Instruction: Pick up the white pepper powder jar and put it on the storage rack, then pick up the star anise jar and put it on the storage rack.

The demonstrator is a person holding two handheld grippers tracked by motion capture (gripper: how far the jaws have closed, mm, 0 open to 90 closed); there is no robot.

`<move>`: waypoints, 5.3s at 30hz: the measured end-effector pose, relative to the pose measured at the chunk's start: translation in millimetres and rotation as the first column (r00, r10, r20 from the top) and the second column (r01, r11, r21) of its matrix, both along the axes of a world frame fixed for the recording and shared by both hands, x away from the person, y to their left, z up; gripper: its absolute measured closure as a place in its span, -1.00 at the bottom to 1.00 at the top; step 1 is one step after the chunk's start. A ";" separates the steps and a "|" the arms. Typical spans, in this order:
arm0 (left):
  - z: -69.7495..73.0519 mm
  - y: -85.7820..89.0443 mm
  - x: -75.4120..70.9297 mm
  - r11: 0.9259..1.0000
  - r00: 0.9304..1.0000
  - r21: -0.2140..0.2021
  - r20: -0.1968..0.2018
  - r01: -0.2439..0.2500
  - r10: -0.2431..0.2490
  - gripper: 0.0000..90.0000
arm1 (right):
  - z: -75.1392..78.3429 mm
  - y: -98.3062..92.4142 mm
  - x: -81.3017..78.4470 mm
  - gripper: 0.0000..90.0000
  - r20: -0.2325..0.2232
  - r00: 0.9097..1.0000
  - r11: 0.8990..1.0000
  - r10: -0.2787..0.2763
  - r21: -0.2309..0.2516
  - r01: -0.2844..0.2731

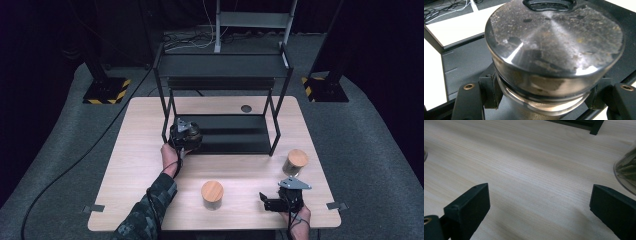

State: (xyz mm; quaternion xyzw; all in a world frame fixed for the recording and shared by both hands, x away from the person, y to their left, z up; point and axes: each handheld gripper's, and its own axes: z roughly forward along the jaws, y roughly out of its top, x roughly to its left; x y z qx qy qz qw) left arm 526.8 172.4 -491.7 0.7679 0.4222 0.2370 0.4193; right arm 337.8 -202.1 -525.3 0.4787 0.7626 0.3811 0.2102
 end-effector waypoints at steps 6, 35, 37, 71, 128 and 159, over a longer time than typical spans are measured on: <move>-0.5 -2.2 2.8 1.000 1.000 -0.003 0.005 -0.008 0.008 -0.33 | -0.1 0.2 0.3 -0.96 -0.002 1.000 1.000 0.004 -0.002 -0.004; -1.0 -4.7 5.4 1.000 1.000 -0.006 0.010 -0.028 0.028 -0.33 | 0.0 0.0 -0.1 -0.96 0.002 1.000 1.000 0.000 -0.001 0.000; -0.8 -4.6 5.3 1.000 1.000 -0.005 0.009 -0.027 0.027 -0.33 | 0.0 0.0 -0.1 -0.96 0.002 1.000 1.000 0.000 -0.001 0.000; 7.3 -1.5 -32.8 0.988 0.966 0.067 -0.232 0.137 -0.118 -0.99 | 0.0 0.0 -0.2 -0.96 0.003 1.000 1.000 -0.001 0.000 0.001; -37.6 121.2 -139.1 0.973 0.957 0.104 -0.186 -0.206 0.222 -1.00 | -0.2 2.2 -0.3 -0.96 0.005 1.000 1.000 0.006 -0.020 -0.006; -37.6 120.8 -139.5 0.970 0.955 0.104 -0.185 -0.218 0.234 -0.99 | 5.0 61.7 -28.5 -0.98 0.082 0.993 0.995 0.089 -0.045 -0.086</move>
